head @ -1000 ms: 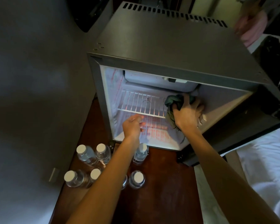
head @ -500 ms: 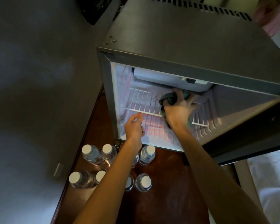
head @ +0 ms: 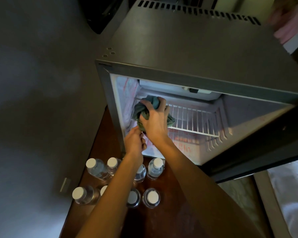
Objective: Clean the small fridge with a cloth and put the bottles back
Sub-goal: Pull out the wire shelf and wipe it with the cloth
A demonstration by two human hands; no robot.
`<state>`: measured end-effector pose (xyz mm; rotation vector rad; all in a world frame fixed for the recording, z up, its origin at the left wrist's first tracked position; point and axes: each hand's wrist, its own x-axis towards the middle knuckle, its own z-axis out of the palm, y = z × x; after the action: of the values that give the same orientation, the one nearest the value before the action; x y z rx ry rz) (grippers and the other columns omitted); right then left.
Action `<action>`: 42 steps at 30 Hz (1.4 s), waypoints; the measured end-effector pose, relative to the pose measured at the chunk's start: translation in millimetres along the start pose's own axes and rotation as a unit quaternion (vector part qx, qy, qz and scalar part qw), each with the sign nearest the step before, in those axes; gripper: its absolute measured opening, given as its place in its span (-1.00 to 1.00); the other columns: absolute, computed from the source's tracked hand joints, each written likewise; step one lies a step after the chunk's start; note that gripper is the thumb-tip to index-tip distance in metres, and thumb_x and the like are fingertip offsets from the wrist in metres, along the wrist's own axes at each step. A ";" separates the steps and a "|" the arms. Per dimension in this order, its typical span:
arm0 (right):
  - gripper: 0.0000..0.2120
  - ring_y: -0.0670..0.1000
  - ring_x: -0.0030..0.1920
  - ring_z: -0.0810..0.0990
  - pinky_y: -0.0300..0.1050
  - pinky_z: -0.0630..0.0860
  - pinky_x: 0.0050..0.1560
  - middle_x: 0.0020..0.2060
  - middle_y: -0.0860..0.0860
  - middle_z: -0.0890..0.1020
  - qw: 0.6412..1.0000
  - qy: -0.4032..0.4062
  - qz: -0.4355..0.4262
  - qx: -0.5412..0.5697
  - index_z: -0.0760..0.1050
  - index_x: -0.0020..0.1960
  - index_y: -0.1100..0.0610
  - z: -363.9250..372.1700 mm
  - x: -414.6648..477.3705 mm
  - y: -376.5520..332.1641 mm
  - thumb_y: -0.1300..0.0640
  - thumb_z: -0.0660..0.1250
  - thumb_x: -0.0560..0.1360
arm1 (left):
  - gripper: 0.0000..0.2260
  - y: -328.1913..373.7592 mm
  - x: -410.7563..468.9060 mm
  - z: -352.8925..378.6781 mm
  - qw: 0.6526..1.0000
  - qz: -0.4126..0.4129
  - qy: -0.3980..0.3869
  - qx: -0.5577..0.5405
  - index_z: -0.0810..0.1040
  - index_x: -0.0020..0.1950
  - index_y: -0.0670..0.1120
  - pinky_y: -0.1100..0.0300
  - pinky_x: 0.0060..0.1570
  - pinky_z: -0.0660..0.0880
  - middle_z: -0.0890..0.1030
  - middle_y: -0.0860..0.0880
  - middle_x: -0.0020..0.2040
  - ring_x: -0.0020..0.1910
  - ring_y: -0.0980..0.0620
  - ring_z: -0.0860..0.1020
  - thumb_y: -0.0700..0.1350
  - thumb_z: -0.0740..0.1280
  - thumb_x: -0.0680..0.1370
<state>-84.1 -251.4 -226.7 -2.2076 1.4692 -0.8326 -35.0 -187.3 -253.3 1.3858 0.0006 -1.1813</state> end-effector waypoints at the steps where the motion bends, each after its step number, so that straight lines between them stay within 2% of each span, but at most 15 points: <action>1: -0.55 0.25 0.30 0.28 0.18 0.51 0.24 0.37 0.15 0.24 1.000 0.003 0.007 0.001 0.49 0.31 -0.11 -4.9 -0.8 5.8 0.19 0.42 0.47 | -0.83 0.4 -1.3 3.6 1.000 0.000 -0.005 0.004 0.56 -0.16 -0.02 0.32 -0.56 0.10 0.30 0.05 -0.48 -0.57 0.12 0.16 -0.17 0.26 0.60; 7: -0.50 0.29 0.37 0.23 0.23 0.51 0.23 0.41 0.16 0.19 0.997 0.009 0.033 -0.064 0.44 0.37 -0.08 -47.3 -10.9 51.0 0.24 0.38 0.49 | -0.81 -18.6 -11.8 31.0 0.999 -0.011 -0.048 0.020 0.48 -0.20 -0.02 0.29 -0.59 0.11 0.26 0.07 -0.46 -0.57 0.15 0.15 -0.13 0.27 0.62; 9: -0.50 0.29 0.38 0.23 0.23 0.50 0.24 0.42 0.18 0.20 0.996 0.033 0.056 -0.057 0.44 0.38 -0.06 -61.8 -13.9 64.4 0.26 0.35 0.49 | -0.86 -27.8 -18.1 39.6 0.998 -0.014 -0.057 0.030 0.53 -0.14 -0.03 0.29 -0.58 0.15 0.33 0.06 -0.43 -0.56 0.14 0.21 -0.10 0.31 0.61; 11: -0.51 0.28 0.38 0.25 0.21 0.50 0.23 0.43 0.20 0.19 0.994 0.044 0.085 -0.052 0.43 0.38 -0.05 -73.9 -14.7 75.3 0.26 0.33 0.50 | -0.92 -33.5 -24.2 46.3 0.997 -0.022 -0.063 0.032 0.60 0.00 -0.04 0.28 -0.51 0.26 0.47 0.03 -0.33 -0.48 0.13 0.34 -0.06 0.35 0.59; 14: -0.51 0.28 0.36 0.31 0.19 0.51 0.24 0.42 0.19 0.20 0.990 0.042 0.114 -0.065 0.41 0.40 -0.07 -90.0 -16.9 87.4 0.23 0.33 0.52 | -0.82 -36.5 -27.8 52.3 0.996 -0.034 -0.077 0.003 0.61 0.15 -0.10 0.23 -0.38 0.39 0.63 -0.02 -0.13 -0.32 0.08 0.52 -0.06 0.34 0.60; 18: -0.53 0.24 0.40 0.27 0.17 0.39 0.38 0.44 0.15 0.16 0.985 0.025 0.129 -0.108 0.35 0.44 -0.10 -111.5 -27.3 100.9 0.16 0.31 0.57 | -0.82 -36.8 -35.0 60.6 0.995 -0.038 -0.096 -0.015 0.60 0.14 -0.06 0.20 -0.27 0.48 0.69 0.02 -0.12 -0.27 0.09 0.64 -0.01 0.35 0.61; 21: -0.52 0.24 0.44 0.22 0.25 0.35 0.40 0.47 0.14 0.14 0.986 0.038 0.114 -0.112 0.35 0.44 -0.11 -119.4 -26.8 105.3 0.16 0.31 0.56 | -0.82 -38.2 -37.5 69.4 0.994 -0.058 -0.083 -0.043 0.59 0.15 -0.03 0.18 -0.20 0.52 0.69 -0.01 -0.04 -0.17 0.04 0.65 0.00 0.37 0.59; 23: -0.51 0.24 0.46 0.20 0.27 0.38 0.37 0.48 0.14 0.14 0.988 0.038 0.091 -0.116 0.35 0.44 -0.11 -123.6 -19.4 105.6 0.16 0.31 0.55 | -0.79 -37.8 -37.0 73.3 0.992 -0.084 -0.073 -0.065 0.59 0.17 -0.04 0.22 -0.26 0.53 0.69 -0.03 0.00 -0.16 0.03 0.63 -0.01 0.40 0.57; 25: -0.48 0.25 0.46 0.20 0.25 0.42 0.33 0.47 0.14 0.16 0.990 0.032 0.063 -0.120 0.34 0.44 -0.10 -126.7 -8.6 104.1 0.17 0.32 0.52 | -0.73 -39.2 -34.9 73.8 0.985 -0.121 -0.076 -0.101 0.60 0.20 -0.06 0.29 -0.43 0.50 0.69 -0.04 0.05 -0.26 0.07 0.59 -0.01 0.43 0.54; 28: -0.41 0.28 0.37 0.28 0.22 0.45 0.28 0.43 0.16 0.23 0.994 0.004 0.032 -0.104 0.31 0.47 -0.03 -127.1 5.9 97.1 0.21 0.35 0.47 | -0.64 -44.7 -32.7 75.4 0.975 -0.139 -0.091 -0.148 0.59 0.25 -0.11 0.32 -0.57 0.41 0.66 -0.06 -0.04 -0.42 0.11 0.51 0.03 0.45 0.53; 30: -0.37 0.28 0.34 0.30 0.18 0.47 0.25 0.41 0.16 0.27 0.994 -0.024 0.034 -0.103 0.28 0.49 0.02 -126.5 8.5 91.3 0.19 0.37 0.46 | -0.67 -46.2 -31.2 77.0 0.969 -0.138 -0.102 -0.180 0.60 0.22 -0.11 0.32 -0.57 0.34 0.62 -0.04 -0.12 -0.42 0.12 0.46 0.02 0.44 0.53; 33: -0.39 0.27 0.33 0.35 0.16 0.54 0.15 0.40 0.14 0.26 0.994 -0.033 0.018 -0.099 0.27 0.46 0.00 -130.1 -6.2 88.0 0.14 0.39 0.46 | -0.75 -44.9 -27.7 77.4 0.957 -0.145 -0.131 -0.214 0.60 0.10 -0.09 0.26 -0.38 0.33 0.60 -0.04 -0.22 -0.35 0.09 0.42 0.05 0.38 0.55; 35: -0.40 0.23 0.32 0.36 0.19 0.52 0.20 0.37 0.12 0.26 0.996 -0.027 0.030 -0.080 0.25 0.45 -0.04 -130.9 -31.4 92.5 0.11 0.40 0.48 | -0.75 -43.3 -27.0 76.4 0.956 -0.142 -0.146 -0.213 0.57 0.05 -0.09 0.21 -0.29 0.31 0.61 -0.05 -0.24 -0.33 0.06 0.41 0.09 0.32 0.58; 40: -0.39 0.12 0.34 0.33 0.19 0.43 0.33 0.28 0.07 0.30 1.000 0.011 -0.005 -0.003 0.30 0.37 -0.03 -113.7 -121.6 114.2 0.22 0.48 0.42 | -0.85 -28.3 -21.0 70.2 0.969 -0.153 -0.137 -0.141 0.57 -0.04 -0.09 0.20 -0.36 0.48 0.62 -0.06 -0.31 -0.41 0.04 0.49 -0.02 0.31 0.61; 42: -0.38 0.13 0.34 0.35 0.19 0.42 0.34 0.27 0.07 0.32 1.000 0.005 0.015 0.015 0.32 0.35 -0.03 -100.3 -146.1 126.8 0.27 0.49 0.40 | -0.88 -20.9 -18.9 66.6 0.962 -0.177 -0.142 -0.153 0.56 -0.02 -0.14 0.23 -0.48 0.51 0.58 -0.09 -0.24 -0.31 0.03 0.53 -0.10 0.32 0.60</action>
<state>-280.4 -164.7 -264.8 -2.1571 1.4808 -0.8516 -98.1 -219.4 -238.5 0.9565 0.2277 -1.5966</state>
